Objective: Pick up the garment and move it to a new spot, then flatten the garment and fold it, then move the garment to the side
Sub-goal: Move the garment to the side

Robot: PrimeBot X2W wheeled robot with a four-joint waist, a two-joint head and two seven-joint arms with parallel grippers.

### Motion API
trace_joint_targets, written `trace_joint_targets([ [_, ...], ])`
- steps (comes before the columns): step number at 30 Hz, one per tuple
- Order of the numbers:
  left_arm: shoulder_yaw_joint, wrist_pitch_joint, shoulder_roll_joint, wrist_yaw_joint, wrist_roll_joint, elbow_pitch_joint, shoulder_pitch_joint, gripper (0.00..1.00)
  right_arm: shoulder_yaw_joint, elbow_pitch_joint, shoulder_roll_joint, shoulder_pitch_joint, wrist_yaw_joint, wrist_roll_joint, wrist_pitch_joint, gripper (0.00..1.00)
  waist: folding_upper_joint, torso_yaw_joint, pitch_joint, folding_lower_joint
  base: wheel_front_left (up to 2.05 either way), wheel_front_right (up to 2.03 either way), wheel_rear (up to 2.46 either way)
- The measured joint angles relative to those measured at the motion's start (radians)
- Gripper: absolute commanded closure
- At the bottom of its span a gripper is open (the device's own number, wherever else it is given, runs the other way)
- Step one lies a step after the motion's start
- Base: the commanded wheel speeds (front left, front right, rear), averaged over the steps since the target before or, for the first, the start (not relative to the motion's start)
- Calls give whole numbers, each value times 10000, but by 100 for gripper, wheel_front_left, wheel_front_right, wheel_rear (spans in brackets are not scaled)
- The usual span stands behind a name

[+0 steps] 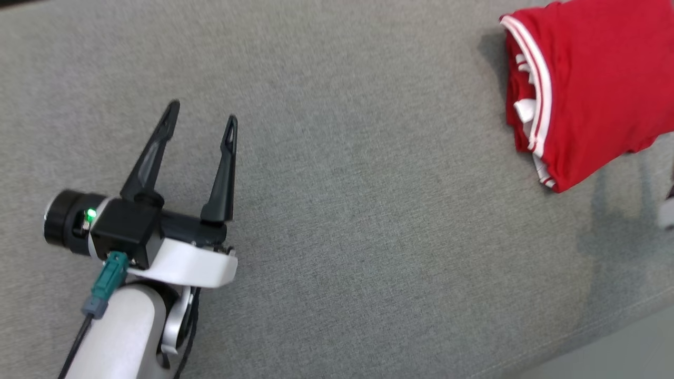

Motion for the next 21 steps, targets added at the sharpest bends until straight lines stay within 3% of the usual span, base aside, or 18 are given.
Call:
trace_joint_targets([
  [13, 391, -395, -148, 291, -897, 1028, 1585, 0, -301, -4431, 2520, 3787, 0, -1302, 512, 0, 0, 980, -1872, 0, 0, 0, 0],
  [21, 780, -800, -50, 75, -1580, 1699, 2268, 0, -261, -5962, 3010, 5037, 0, -1762, 1459, 0, 0, 1960, -2598, -1, 0, 0, 0],
])
